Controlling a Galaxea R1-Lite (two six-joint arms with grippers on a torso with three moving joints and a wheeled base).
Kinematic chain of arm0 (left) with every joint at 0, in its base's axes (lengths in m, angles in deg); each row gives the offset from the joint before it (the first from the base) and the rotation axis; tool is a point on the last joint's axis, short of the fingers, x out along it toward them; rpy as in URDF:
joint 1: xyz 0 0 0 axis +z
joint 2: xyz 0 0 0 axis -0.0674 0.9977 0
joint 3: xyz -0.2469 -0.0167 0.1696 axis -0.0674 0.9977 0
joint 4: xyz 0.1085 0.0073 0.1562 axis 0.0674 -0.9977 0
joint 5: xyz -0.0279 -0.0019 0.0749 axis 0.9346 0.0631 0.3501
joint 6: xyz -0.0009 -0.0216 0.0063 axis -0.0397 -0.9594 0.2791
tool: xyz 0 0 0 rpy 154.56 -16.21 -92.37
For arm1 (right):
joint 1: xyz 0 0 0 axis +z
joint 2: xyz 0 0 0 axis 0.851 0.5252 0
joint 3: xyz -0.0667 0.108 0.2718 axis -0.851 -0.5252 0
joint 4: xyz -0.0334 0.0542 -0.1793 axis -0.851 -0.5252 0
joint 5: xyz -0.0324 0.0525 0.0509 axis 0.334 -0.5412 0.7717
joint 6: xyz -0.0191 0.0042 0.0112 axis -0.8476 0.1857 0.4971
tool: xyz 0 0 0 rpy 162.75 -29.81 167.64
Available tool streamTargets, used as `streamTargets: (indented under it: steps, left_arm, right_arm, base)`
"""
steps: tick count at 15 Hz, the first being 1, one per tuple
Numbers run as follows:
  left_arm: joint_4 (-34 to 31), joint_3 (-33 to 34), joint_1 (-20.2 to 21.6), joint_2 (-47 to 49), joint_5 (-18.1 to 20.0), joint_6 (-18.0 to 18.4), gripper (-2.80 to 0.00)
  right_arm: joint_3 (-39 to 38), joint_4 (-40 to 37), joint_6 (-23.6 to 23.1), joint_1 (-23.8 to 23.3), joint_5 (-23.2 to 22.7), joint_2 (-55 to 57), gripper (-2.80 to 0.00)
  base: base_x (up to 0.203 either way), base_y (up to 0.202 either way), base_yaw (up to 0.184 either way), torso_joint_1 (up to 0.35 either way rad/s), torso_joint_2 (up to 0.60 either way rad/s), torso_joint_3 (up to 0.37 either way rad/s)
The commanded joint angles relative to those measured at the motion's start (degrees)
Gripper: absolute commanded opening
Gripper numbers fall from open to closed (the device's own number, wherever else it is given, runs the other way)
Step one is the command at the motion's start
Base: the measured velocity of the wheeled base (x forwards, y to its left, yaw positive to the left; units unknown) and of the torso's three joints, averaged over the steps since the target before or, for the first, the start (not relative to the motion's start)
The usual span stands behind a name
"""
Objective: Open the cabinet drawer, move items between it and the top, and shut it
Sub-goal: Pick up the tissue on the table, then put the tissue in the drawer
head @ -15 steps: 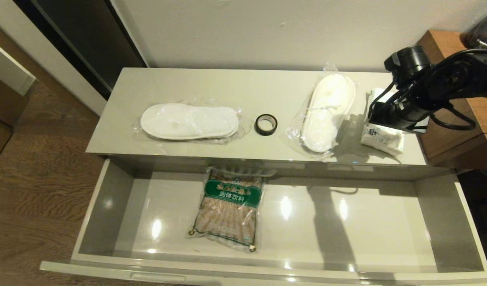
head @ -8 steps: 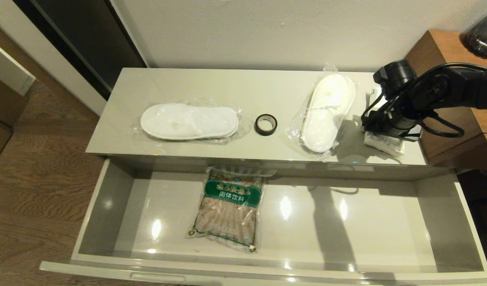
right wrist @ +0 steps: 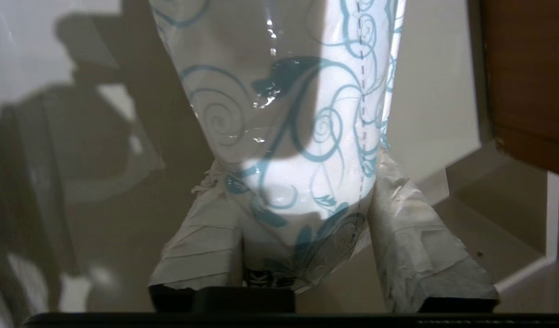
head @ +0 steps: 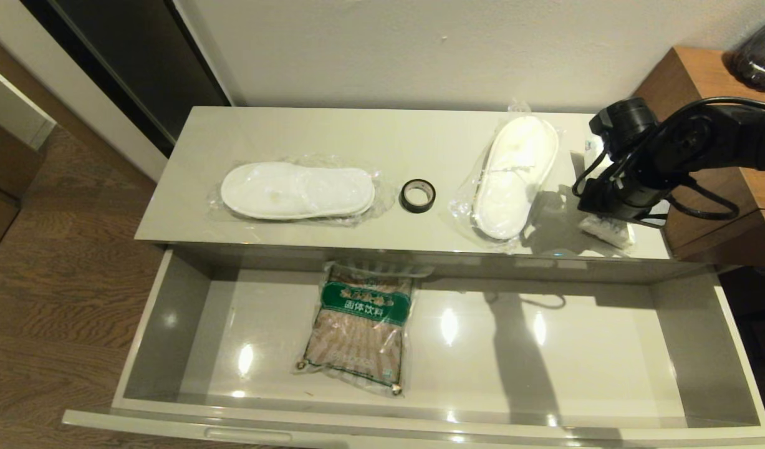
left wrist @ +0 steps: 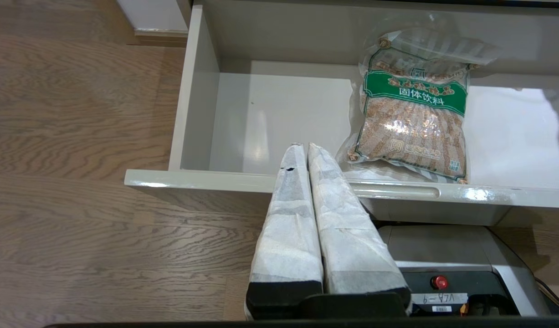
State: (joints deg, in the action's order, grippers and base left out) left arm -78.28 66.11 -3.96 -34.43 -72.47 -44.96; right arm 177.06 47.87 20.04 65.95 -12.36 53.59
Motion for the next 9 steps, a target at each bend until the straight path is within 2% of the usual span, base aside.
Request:
streamTargets:
  steps: [1, 6, 9]
  left_arm:
    - [0.0, 0.0, 0.0, 0.0, 0.0, 0.0, -2.80]
    - [0.0, 0.0, 0.0, 0.0, 0.0, 0.0, -2.80]
    - [0.0, 0.0, 0.0, 0.0, 0.0, 0.0, -2.80]
  right_arm:
    - [-1.1, -2.4, 0.3, 0.1, -0.1, -5.3, -2.80]
    - [-8.1, -12.6, -2.0, 3.1, -3.7, -21.1, -2.80]
    - [-21.5, -16.7, -3.5, 7.2, -5.5, -31.4, -2.80]
  base:
    - [0.000, 0.000, 0.000, 0.000, 0.00, 0.000]
    - [0.000, 0.000, 0.000, 0.000, 0.00, 0.000]
    - [0.000, 0.000, 0.000, 0.000, 0.00, 0.000]
